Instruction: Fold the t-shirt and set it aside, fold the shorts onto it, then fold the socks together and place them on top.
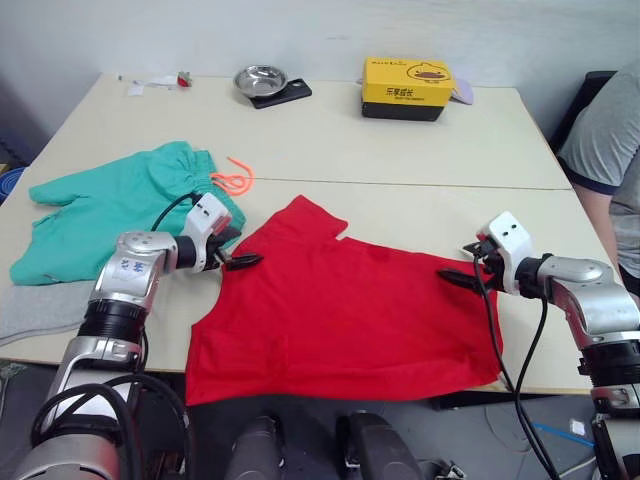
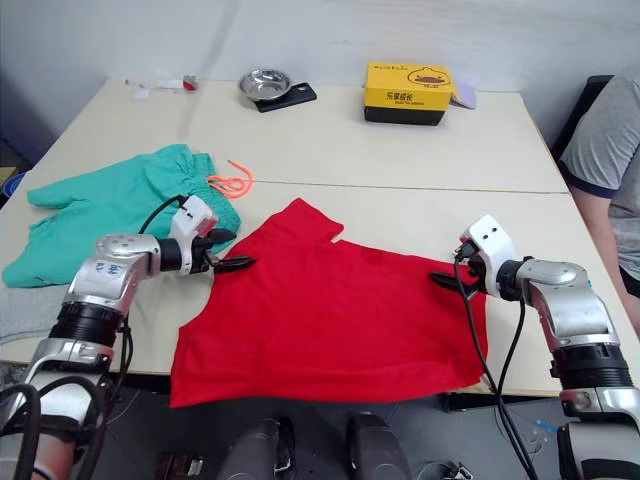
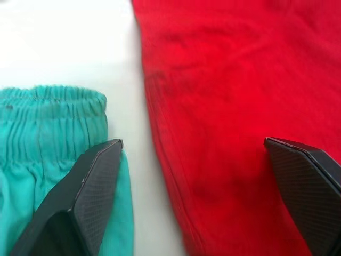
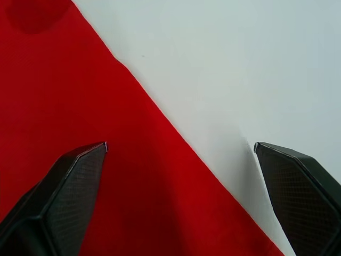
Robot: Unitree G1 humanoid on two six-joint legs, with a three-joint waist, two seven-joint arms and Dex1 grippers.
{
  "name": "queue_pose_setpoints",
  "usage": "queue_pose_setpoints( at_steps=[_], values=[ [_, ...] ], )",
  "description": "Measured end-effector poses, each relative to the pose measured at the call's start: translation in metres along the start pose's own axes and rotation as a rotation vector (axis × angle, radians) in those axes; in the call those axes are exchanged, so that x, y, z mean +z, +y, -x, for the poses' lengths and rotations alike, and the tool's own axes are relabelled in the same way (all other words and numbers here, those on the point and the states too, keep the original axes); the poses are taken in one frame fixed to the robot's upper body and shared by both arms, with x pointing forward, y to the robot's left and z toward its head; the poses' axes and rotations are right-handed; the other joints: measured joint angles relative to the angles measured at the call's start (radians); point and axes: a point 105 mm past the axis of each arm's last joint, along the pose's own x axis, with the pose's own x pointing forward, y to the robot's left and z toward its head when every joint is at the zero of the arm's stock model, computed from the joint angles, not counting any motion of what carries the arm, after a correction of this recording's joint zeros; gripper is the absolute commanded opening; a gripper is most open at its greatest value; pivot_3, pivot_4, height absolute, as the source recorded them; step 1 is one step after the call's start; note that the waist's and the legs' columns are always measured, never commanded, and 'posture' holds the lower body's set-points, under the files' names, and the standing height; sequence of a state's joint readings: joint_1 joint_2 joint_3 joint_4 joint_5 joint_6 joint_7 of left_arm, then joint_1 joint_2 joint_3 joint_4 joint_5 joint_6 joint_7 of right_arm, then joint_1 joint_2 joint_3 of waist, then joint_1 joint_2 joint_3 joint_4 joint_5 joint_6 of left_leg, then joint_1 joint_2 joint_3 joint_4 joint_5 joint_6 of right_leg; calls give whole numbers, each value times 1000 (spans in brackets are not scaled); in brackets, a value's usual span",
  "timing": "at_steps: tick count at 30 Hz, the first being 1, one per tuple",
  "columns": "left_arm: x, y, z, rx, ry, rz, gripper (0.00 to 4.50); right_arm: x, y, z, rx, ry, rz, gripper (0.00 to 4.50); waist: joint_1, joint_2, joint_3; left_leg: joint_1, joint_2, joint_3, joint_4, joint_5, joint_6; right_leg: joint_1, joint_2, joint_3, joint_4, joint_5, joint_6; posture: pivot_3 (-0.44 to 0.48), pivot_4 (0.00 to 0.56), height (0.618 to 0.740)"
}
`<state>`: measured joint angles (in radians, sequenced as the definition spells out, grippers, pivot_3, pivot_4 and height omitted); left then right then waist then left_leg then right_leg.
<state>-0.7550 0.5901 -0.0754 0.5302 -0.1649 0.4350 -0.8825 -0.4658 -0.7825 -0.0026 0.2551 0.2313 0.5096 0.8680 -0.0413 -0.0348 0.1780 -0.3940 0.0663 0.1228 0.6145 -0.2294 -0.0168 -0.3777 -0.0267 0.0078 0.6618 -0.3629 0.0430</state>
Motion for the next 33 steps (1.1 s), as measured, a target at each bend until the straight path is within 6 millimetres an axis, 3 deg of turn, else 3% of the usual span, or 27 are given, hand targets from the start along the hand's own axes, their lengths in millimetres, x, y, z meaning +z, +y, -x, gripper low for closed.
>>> queue_pose_setpoints(
  at_steps=[7,16,23,26,28,31,33],
  values=[
    [34,8,-10,-29,-73,74,4468,-12,-20,20,-26,42,-41,4500,11,1,1,0,0,1,0,0,0,0,0,0,-1,0,1,0,150,740],
    [15,8,-33,-49,25,104,4468,-24,-30,28,-48,66,-90,4500,3,1,1,0,0,1,1,0,-1,-1,1,1,0,0,1,0,150,740],
    [17,5,-36,-96,52,75,4468,-25,-36,29,-49,70,-109,4500,6,1,1,0,0,2,1,0,-1,-1,0,1,0,0,1,0,150,740],
    [18,2,-39,-107,57,69,3886,-27,-39,35,-48,92,-122,4500,9,1,1,0,-1,2,1,0,-1,-1,0,1,0,0,1,0,150,740],
    [17,3,-40,-106,59,76,3268,-29,-41,39,-44,111,-129,4500,10,1,1,0,-1,1,1,0,-1,-1,0,1,0,0,1,0,150,740],
    [15,4,-40,-98,58,78,2289,-31,-42,40,-42,118,-140,3871,10,1,1,0,-1,1,1,0,-1,-1,0,1,0,0,1,0,150,740],
    [14,5,-40,-94,55,85,1591,-32,-44,40,-48,122,-147,3197,10,1,1,0,-1,1,1,0,-1,-1,0,1,0,0,1,0,150,740]
  ],
)
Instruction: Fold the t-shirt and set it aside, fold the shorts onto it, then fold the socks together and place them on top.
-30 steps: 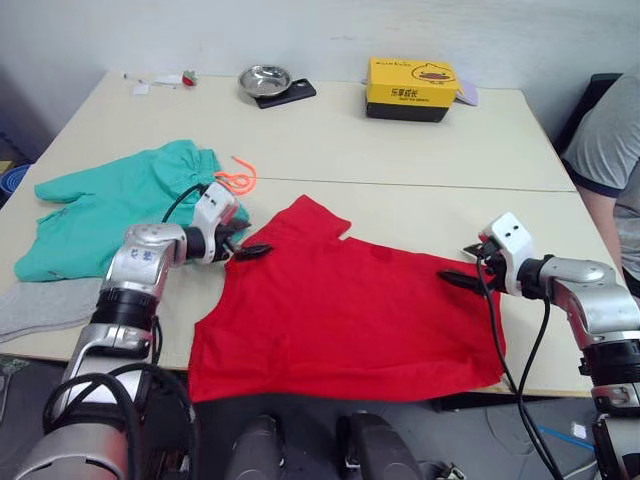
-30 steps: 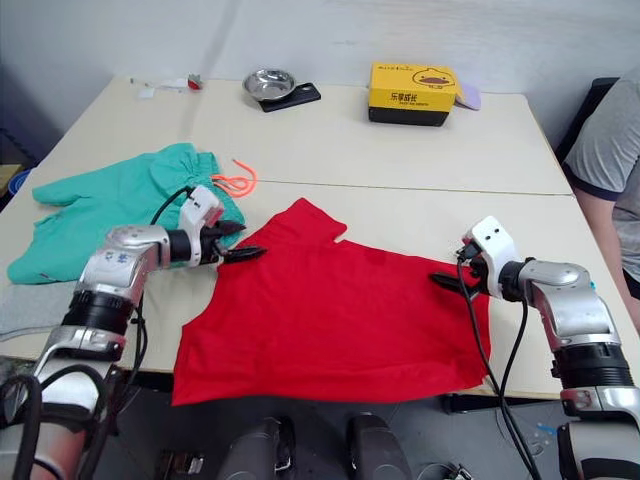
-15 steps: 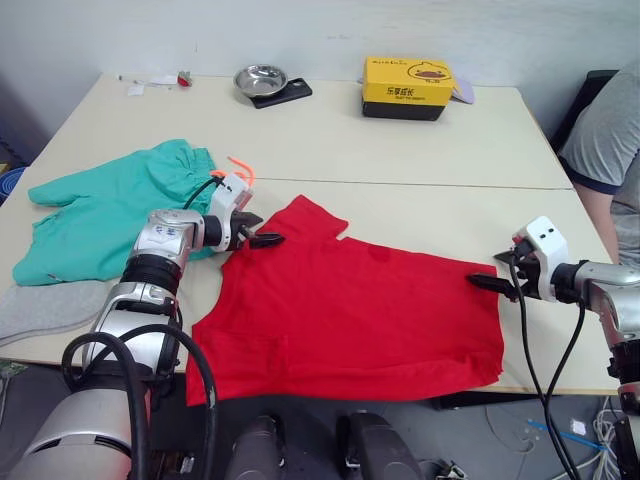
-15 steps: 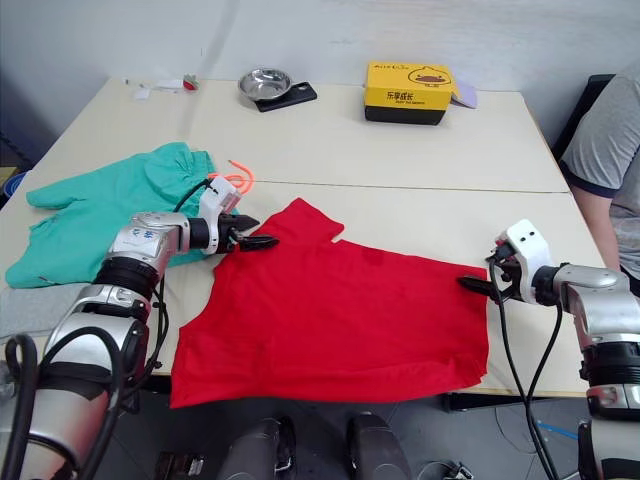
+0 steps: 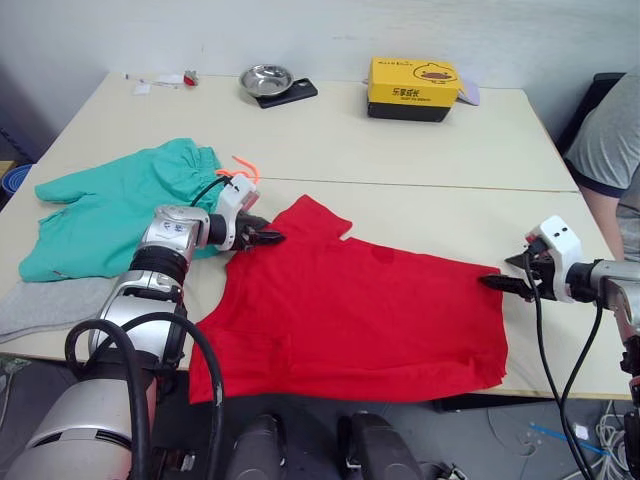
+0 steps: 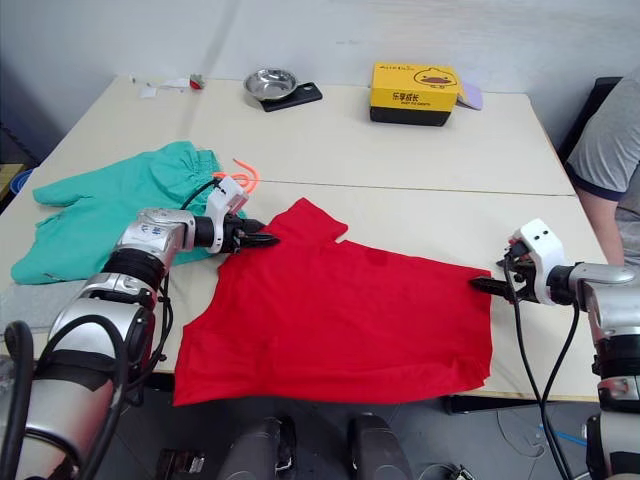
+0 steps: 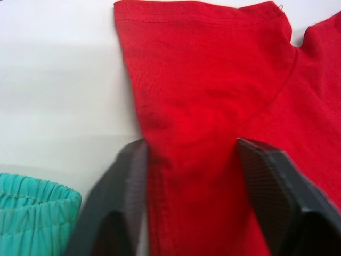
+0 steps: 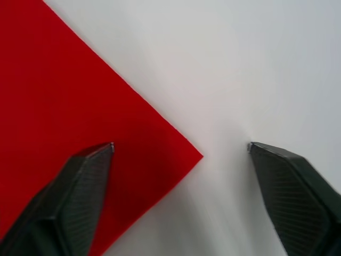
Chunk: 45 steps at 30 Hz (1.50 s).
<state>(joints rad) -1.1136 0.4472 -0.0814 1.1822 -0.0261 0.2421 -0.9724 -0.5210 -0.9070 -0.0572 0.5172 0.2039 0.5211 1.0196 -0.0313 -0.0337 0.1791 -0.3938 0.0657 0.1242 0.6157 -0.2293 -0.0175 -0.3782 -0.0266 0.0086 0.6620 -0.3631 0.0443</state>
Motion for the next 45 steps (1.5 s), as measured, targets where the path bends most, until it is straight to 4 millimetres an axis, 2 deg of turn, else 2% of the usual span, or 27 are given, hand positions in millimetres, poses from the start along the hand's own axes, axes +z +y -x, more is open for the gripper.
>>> queue_pose_setpoints(
  at_steps=[5,9,17,22,25,30,35,45],
  values=[
    [-2,1,0,5,0,0,1,0,-1,0,12,3,2,1364,0,0,0,0,0,0,0,0,0,0,0,0,0,0,0,0,150,740],
    [0,1,0,5,-19,0,0,2,1,-1,33,3,8,22,-1,0,0,0,0,0,0,0,0,0,0,0,0,0,0,0,150,740],
    [23,3,5,14,-193,-15,0,12,-2,-5,10,-48,66,22,-3,1,1,-1,0,0,1,0,0,0,0,0,1,0,0,0,150,740],
    [33,2,10,3,-254,-74,0,30,-10,5,-36,-168,129,22,-2,3,3,-1,0,0,1,0,-1,-1,1,0,0,0,0,0,150,740],
    [38,-2,15,-29,-291,-119,0,29,-8,12,-18,-202,135,22,-1,3,3,-1,0,1,1,0,-1,-1,1,0,0,-1,1,0,150,740],
    [28,2,33,-36,-293,-165,0,11,-1,24,13,-217,107,22,-3,4,5,-1,0,1,1,0,-1,-1,1,0,1,-1,2,0,150,740],
    [22,-2,43,-59,-286,-225,0,7,9,34,42,-254,106,22,-4,5,5,0,1,1,4,-1,-1,1,1,0,2,-1,2,0,150,740],
    [-7,-16,48,-107,-225,-284,0,-20,21,39,75,-212,105,22,-3,5,5,0,1,0,5,-1,0,1,1,0,3,-1,2,0,150,740]
  ],
)
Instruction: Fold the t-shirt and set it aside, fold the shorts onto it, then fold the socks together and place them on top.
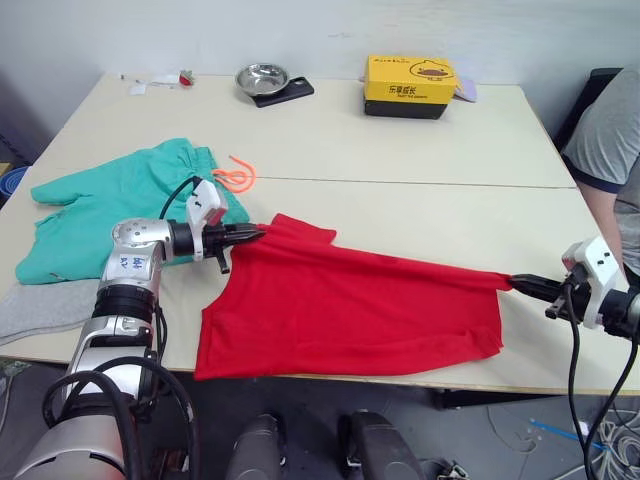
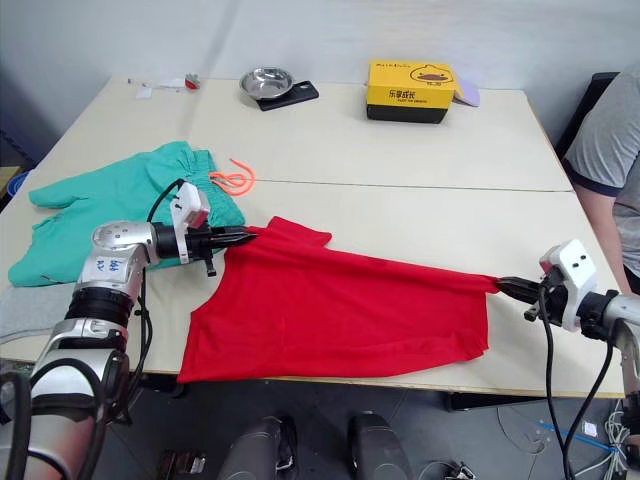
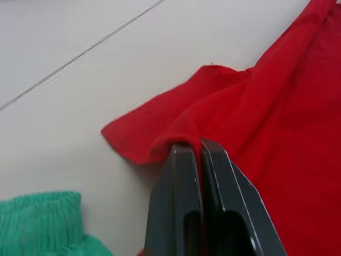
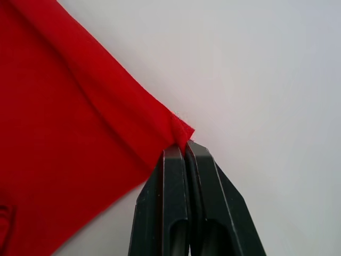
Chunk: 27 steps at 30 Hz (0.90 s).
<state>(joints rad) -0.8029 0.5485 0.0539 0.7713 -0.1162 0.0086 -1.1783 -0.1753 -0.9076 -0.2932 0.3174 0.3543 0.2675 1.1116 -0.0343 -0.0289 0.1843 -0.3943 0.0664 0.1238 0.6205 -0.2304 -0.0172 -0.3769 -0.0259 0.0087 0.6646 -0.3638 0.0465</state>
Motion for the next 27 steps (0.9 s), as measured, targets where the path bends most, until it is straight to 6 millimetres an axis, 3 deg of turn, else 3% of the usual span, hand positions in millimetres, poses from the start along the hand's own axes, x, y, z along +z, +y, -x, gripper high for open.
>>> queue_pose_setpoints(
  at_steps=[12,15,19,23,26,27],
  values=[
    [-28,-15,1,7,74,15,0,-21,7,3,-8,47,32,22,1,0,0,0,0,0,0,-1,1,0,0,0,0,0,0,0,150,740],
    [-29,-16,2,15,72,65,716,-24,8,3,-4,51,-36,649,1,0,0,0,0,-1,0,-1,1,1,0,0,0,0,1,0,150,740],
    [-28,-20,13,0,66,135,2021,-21,12,6,2,38,-5,2034,-1,0,0,0,0,-1,0,-1,1,0,0,0,0,0,1,0,150,740],
    [-16,-14,38,19,52,196,3301,-3,11,16,-38,-45,68,3479,-2,0,0,0,0,-2,-1,-1,1,1,0,0,0,0,1,0,150,740],
    [-1,-6,51,40,22,254,4306,16,21,18,-31,-166,116,4500,-1,0,1,1,0,-3,-1,-1,1,2,0,-1,0,1,1,0,150,740],
    [5,-4,51,38,8,274,4450,22,27,18,-16,-213,128,4500,0,-1,1,1,0,-3,-1,-1,1,2,0,-1,0,1,1,0,150,740]
  ],
)
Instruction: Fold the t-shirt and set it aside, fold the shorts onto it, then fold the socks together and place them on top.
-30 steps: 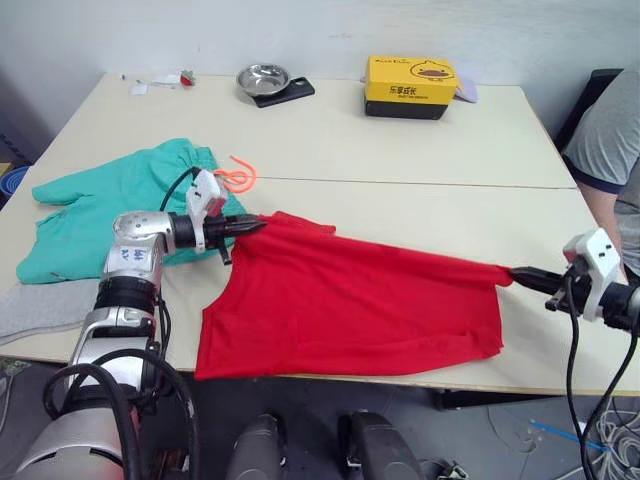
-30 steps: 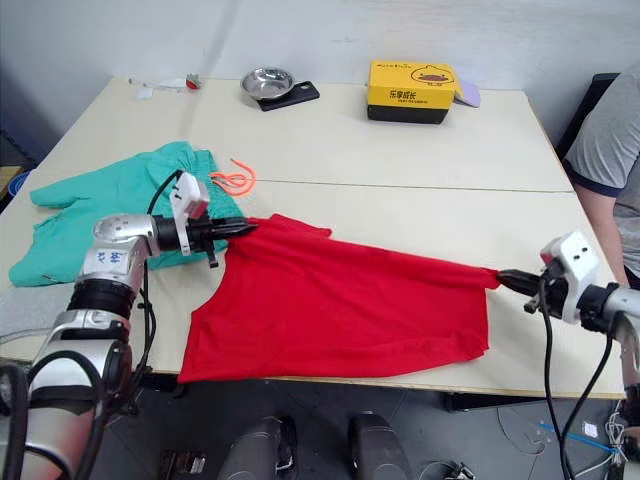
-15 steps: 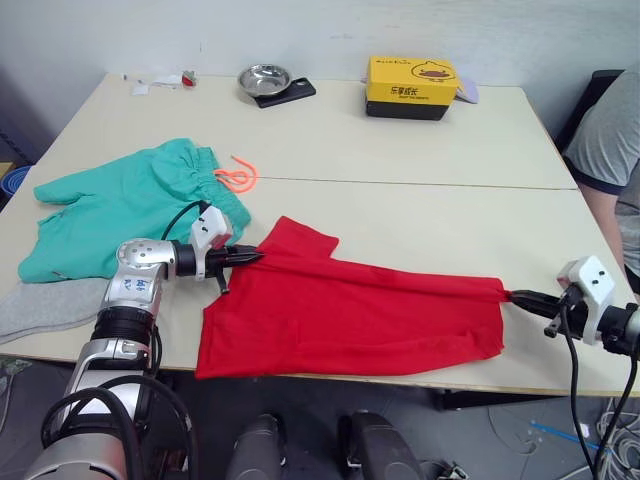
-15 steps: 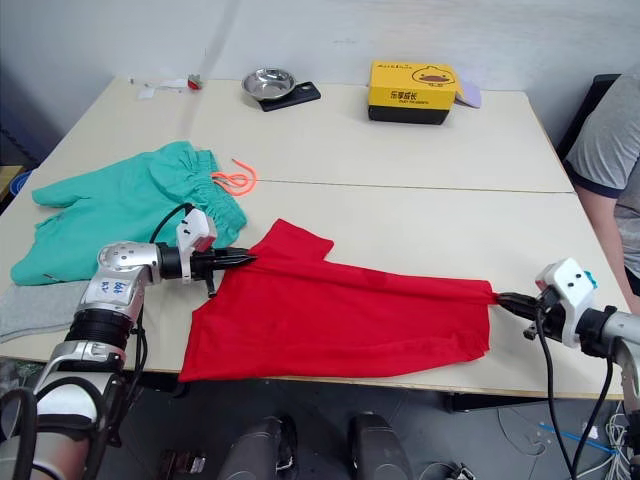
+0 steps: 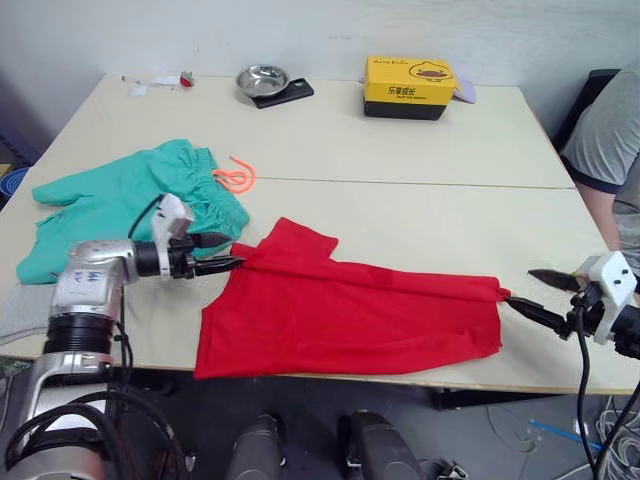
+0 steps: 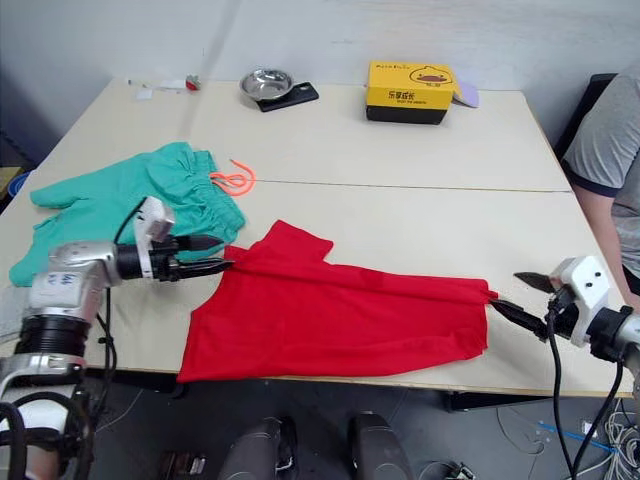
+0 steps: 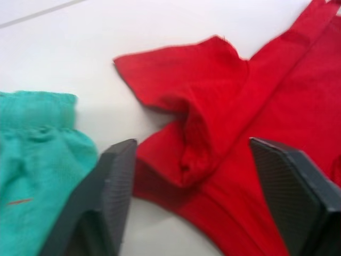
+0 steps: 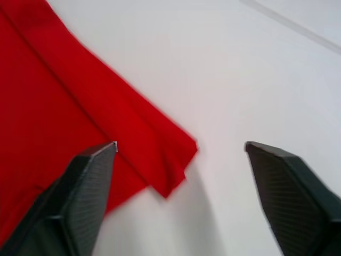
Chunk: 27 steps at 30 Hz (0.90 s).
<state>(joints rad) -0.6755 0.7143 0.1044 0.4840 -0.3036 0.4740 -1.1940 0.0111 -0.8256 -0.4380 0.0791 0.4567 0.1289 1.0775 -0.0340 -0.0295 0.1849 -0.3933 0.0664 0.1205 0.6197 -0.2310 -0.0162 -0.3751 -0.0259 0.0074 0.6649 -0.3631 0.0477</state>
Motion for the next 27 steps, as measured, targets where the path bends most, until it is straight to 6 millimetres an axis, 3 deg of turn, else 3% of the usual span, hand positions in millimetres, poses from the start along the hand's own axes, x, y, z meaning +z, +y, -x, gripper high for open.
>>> queue_pose_setpoints(
  at_steps=[4,7,14,20,23,27],
  values=[
    [30,2,-6,-21,-33,42,4450,26,14,-8,48,-141,26,4500,6,0,0,0,-2,0,1,1,1,0,-1,0,0,0,1,0,150,740],
    [36,6,-23,-24,-15,60,4450,33,19,-10,65,-161,49,4500,8,0,0,0,-2,0,1,1,1,1,-2,0,0,1,1,0,150,740],
    [23,13,-85,27,109,69,4450,34,29,-23,77,-188,49,4500,4,-2,1,-2,-2,1,1,0,1,-1,-1,1,-1,0,1,0,150,740],
    [6,20,-105,104,218,13,4450,36,33,-23,64,-202,61,4500,1,-2,1,-2,-1,2,0,-1,-1,-2,0,1,-3,-1,2,0,150,740],
    [6,20,-110,118,257,-32,3844,34,34,-22,62,-197,56,4500,6,-2,2,-2,-1,2,1,-1,-1,-1,-1,1,-2,-1,2,0,150,740],
    [4,21,-112,121,280,-74,2567,33,37,-19,63,-191,55,4500,5,-2,2,-2,-2,1,1,-1,0,-1,-1,1,-2,-1,2,0,150,740]
  ],
)
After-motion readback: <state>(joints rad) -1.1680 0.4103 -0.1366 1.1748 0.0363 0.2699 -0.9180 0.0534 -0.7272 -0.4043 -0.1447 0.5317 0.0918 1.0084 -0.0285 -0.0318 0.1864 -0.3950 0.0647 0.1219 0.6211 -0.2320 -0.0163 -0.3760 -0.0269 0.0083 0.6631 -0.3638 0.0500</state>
